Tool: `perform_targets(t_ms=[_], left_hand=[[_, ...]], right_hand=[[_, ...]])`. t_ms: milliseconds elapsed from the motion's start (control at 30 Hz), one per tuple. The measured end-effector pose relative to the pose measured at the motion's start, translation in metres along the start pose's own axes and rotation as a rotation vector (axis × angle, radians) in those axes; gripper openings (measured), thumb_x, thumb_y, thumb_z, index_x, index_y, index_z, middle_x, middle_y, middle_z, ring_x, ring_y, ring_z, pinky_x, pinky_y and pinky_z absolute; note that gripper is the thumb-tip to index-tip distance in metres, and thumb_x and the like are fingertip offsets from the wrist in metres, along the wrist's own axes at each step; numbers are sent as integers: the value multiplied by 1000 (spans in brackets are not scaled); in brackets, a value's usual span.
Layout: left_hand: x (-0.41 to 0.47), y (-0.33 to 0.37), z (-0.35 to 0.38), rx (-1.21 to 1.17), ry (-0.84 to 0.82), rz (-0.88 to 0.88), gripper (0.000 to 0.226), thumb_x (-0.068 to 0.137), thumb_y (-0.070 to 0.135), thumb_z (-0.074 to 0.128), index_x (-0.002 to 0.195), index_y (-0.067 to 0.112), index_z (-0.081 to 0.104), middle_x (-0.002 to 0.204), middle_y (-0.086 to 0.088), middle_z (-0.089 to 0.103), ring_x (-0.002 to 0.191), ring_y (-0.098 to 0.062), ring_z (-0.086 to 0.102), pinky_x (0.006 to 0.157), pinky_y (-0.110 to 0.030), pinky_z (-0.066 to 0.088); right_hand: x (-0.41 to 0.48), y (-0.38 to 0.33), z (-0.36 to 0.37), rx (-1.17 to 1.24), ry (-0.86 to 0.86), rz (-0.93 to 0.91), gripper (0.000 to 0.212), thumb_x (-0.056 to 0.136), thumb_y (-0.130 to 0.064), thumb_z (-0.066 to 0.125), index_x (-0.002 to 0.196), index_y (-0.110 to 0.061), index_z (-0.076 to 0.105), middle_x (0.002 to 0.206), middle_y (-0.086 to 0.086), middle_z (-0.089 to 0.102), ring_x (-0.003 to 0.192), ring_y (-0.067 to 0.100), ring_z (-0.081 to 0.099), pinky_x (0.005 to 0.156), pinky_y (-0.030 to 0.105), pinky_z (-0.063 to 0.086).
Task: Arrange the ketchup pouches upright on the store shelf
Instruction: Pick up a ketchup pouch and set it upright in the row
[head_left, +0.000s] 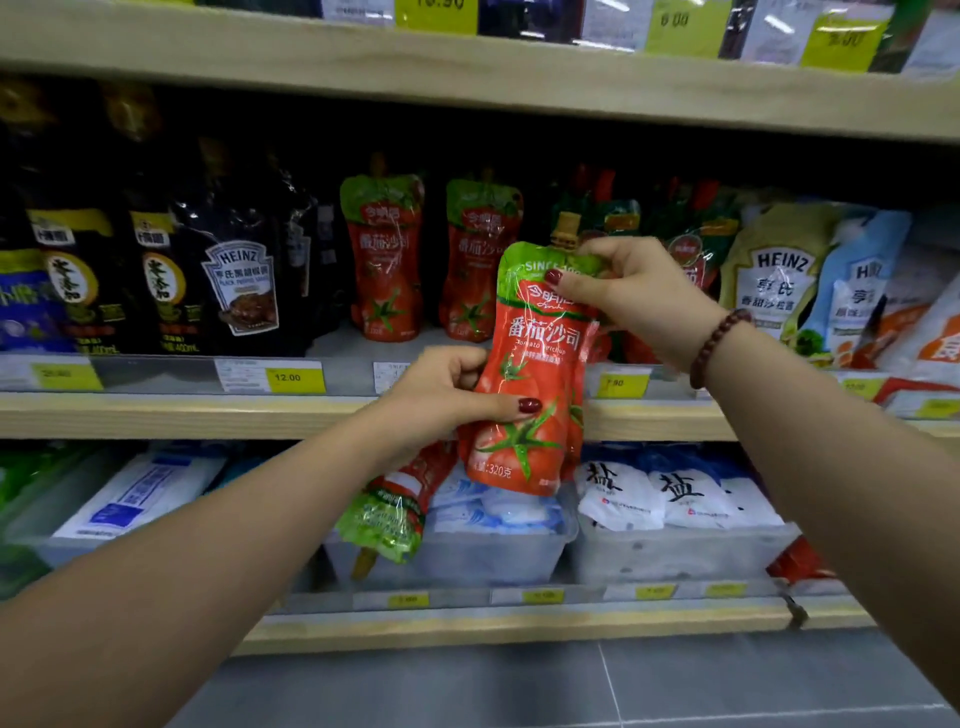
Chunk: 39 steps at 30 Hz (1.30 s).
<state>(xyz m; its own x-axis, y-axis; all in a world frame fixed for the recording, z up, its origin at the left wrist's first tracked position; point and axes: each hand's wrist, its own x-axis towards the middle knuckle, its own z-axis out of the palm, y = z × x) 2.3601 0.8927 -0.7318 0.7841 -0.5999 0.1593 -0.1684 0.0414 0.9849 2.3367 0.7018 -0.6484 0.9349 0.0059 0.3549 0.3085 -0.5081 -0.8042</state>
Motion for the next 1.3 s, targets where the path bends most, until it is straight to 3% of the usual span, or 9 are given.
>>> perform_targets(t_ms=[167, 267, 367, 467, 533, 667, 900, 1067, 1300], left_hand=[[4, 20, -22, -24, 95, 12, 42, 52, 18, 79, 91, 12, 69, 82, -3, 76, 74, -15, 72, 56, -22, 54], [9, 30, -37, 12, 149, 6, 48, 46, 28, 81, 91, 17, 69, 86, -1, 76, 80, -16, 72, 58, -21, 54], [15, 38, -50, 25, 178, -2, 52, 48, 30, 81, 96, 15, 68, 89, -1, 76, 82, -18, 72, 59, -22, 55], [26, 46, -60, 34, 198, 7, 54, 53, 31, 82, 102, 12, 67, 93, -3, 75, 86, -20, 72, 63, -25, 56], [35, 50, -65, 34, 229, 9, 51, 55, 28, 82, 101, 12, 67, 92, -3, 76, 86, -20, 72, 66, -28, 56], [58, 55, -72, 41, 278, 13, 40, 65, 16, 79, 102, 13, 66, 93, -4, 75, 88, -23, 71, 77, -39, 56], [92, 46, -75, 92, 308, -8, 56, 60, 3, 79, 112, 13, 60, 107, -9, 70, 100, -28, 65, 93, -46, 48], [100, 28, -72, 155, 220, -35, 49, 60, -4, 78, 100, 20, 61, 99, -1, 70, 95, -19, 65, 75, -28, 51], [98, 11, -71, 221, 162, -78, 52, 65, -2, 77, 110, 16, 57, 98, 2, 67, 94, -12, 64, 76, -22, 51]], right_hand=[[10, 8, 14, 214, 169, 34, 32, 96, -36, 40, 87, -16, 63, 71, -2, 66, 61, 7, 63, 54, 22, 53], [4, 34, 31, 57, 174, 82, 37, 98, -26, 37, 91, -2, 64, 80, 12, 66, 75, 22, 62, 70, 34, 52], [-6, 56, 44, -205, 62, 71, 27, 93, -23, 47, 74, -12, 61, 78, 18, 66, 73, 28, 59, 73, 46, 49], [-11, 64, 54, -484, 33, -41, 15, 82, -38, 60, 74, -25, 63, 77, -1, 70, 75, 17, 62, 71, 39, 49], [-11, 66, 60, -568, 86, -99, 22, 76, -48, 65, 78, -26, 66, 79, -9, 70, 76, 11, 62, 73, 34, 45], [-10, 76, 69, -661, 211, -205, 16, 75, -45, 68, 72, -30, 60, 67, -15, 62, 69, 7, 55, 69, 30, 32], [-12, 90, 77, -651, 318, -307, 19, 76, -44, 66, 69, -32, 53, 64, -18, 56, 64, 1, 44, 64, 27, 24], [-12, 93, 79, -657, 338, -319, 17, 78, -47, 61, 72, -34, 52, 66, -20, 55, 65, 1, 44, 64, 27, 25], [-11, 95, 81, -672, 340, -322, 15, 78, -47, 60, 74, -34, 52, 68, -20, 55, 67, 3, 45, 66, 26, 25]])
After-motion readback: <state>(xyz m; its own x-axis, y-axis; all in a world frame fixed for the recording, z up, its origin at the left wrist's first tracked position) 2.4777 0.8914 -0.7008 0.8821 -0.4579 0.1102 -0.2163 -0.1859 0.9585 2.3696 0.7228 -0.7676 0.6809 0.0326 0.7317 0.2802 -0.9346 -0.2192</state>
